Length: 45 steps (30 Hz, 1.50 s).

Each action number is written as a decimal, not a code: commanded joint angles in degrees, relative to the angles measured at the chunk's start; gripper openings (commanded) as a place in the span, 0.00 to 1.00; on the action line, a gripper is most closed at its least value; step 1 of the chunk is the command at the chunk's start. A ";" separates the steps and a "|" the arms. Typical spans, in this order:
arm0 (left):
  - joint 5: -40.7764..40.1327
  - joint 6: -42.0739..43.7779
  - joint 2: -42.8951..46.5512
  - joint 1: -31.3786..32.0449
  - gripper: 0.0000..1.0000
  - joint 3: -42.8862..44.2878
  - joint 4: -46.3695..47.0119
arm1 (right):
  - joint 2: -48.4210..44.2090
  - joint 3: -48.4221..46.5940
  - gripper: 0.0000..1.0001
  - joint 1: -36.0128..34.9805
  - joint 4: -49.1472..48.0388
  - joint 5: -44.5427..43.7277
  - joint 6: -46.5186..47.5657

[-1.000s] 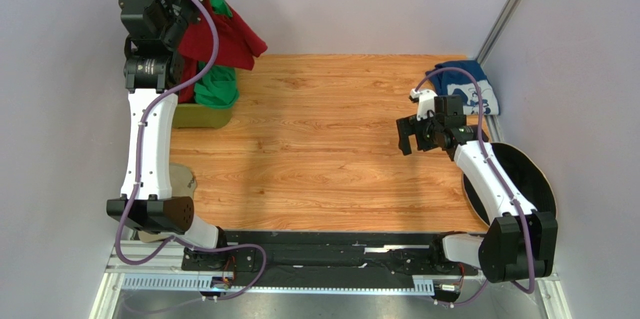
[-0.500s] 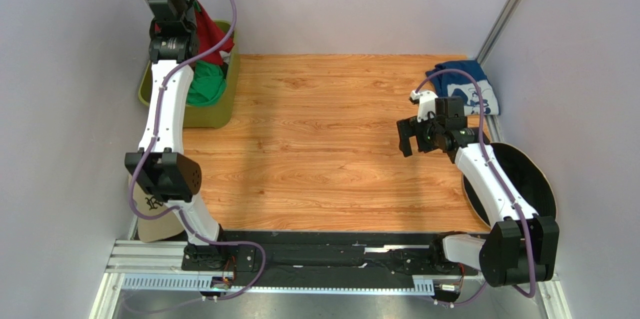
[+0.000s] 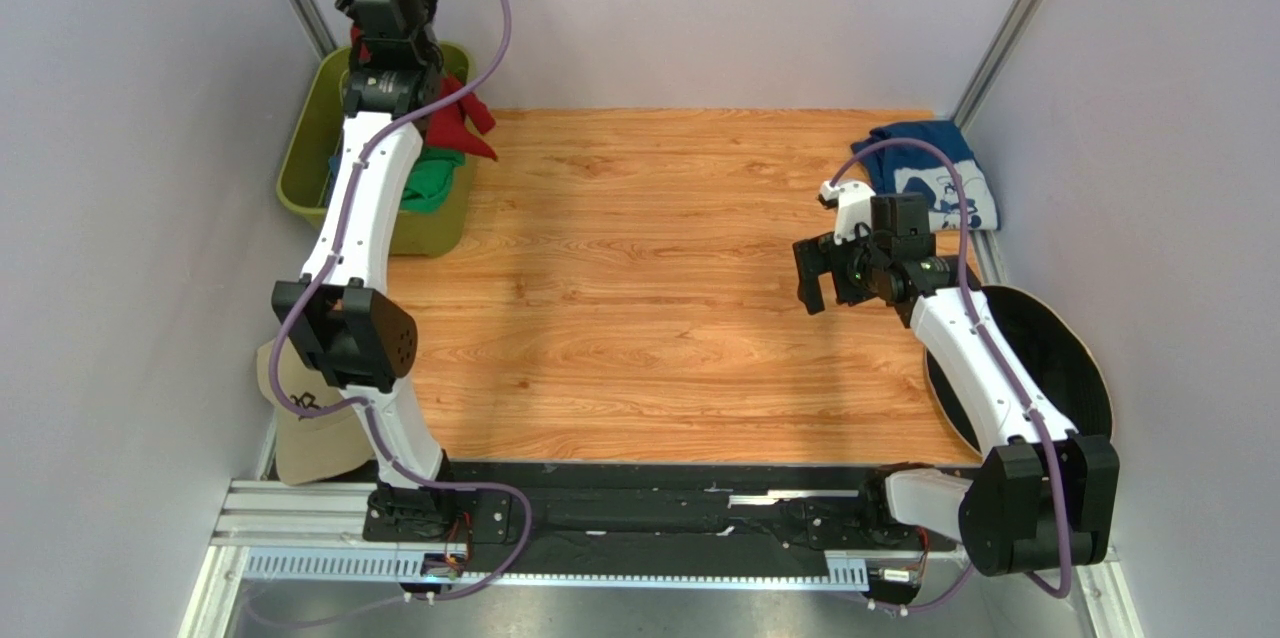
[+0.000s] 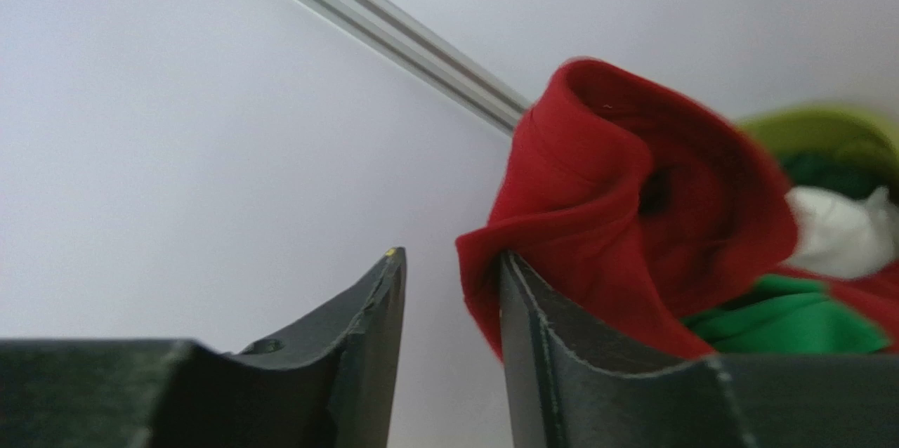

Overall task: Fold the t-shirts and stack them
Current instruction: Grab the tshirt from the pile

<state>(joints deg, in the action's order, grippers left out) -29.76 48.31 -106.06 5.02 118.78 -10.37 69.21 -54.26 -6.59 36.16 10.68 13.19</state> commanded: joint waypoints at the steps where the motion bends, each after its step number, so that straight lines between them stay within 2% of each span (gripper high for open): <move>1: -7.41 -0.94 1.47 -0.71 0.47 -6.26 2.28 | -1.89 0.12 1.00 -0.27 -1.27 1.19 0.96; 8: -6.81 -5.77 3.49 -1.15 0.52 -11.99 1.85 | -1.89 0.29 1.00 -0.09 -1.27 1.36 1.40; 13: 3.54 -9.64 8.41 -1.15 0.61 -16.82 -2.19 | -1.62 0.38 1.00 -0.18 -1.27 1.72 1.66; 21: 13.94 -9.82 5.52 -1.94 0.78 -13.50 -10.89 | -2.06 0.38 1.00 -0.27 -1.01 1.80 1.84; 29: 18.77 -12.62 1.65 -4.57 0.86 -11.64 -14.94 | -2.68 0.65 1.00 -0.18 -1.18 1.72 2.28; 36: 25.00 -13.95 -0.98 -8.09 0.86 -11.38 -18.01 | -2.59 0.65 1.00 -0.18 -1.18 1.89 2.37; 39: 26.33 -13.95 -2.04 -8.62 0.83 -11.64 -18.37 | -2.41 0.65 1.00 -0.18 -1.18 1.80 2.28; 45: 28.61 -13.68 -4.24 -8.97 0.68 -11.91 -19.51 | -2.33 0.65 1.00 -0.09 -1.09 1.80 2.10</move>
<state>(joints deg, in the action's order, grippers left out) -4.84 35.81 -109.21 -3.90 105.08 -29.06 67.79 -53.49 -6.59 36.21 11.73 14.72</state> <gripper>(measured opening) 0.730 0.998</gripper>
